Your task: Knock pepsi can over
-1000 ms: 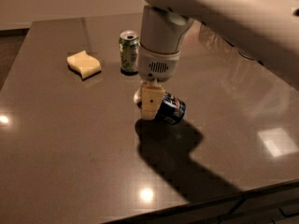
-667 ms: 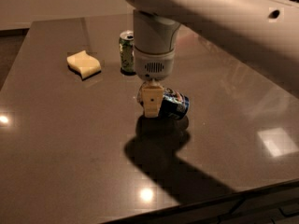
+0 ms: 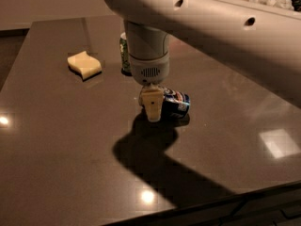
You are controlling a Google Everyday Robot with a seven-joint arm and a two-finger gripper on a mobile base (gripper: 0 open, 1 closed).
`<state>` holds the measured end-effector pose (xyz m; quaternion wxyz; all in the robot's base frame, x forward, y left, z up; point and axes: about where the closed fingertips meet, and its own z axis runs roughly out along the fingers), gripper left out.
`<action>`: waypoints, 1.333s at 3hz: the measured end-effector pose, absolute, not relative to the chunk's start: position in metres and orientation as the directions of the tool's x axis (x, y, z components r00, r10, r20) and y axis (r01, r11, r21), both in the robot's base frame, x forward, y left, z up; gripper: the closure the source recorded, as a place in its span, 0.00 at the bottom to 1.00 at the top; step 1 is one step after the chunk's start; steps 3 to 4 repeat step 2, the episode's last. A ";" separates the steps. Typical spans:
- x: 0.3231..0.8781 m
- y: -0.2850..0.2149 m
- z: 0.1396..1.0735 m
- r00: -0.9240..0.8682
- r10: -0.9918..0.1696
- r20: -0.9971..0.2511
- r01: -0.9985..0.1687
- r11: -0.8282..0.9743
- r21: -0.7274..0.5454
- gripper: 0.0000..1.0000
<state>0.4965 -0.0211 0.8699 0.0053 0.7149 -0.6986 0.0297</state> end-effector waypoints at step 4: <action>0.500 -0.017 0.870 0.022 -0.999 0.035 -0.998 -0.024 -0.049 0.00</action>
Offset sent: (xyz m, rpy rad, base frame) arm 0.0030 0.0029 -0.0002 0.0120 -0.0124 0.0003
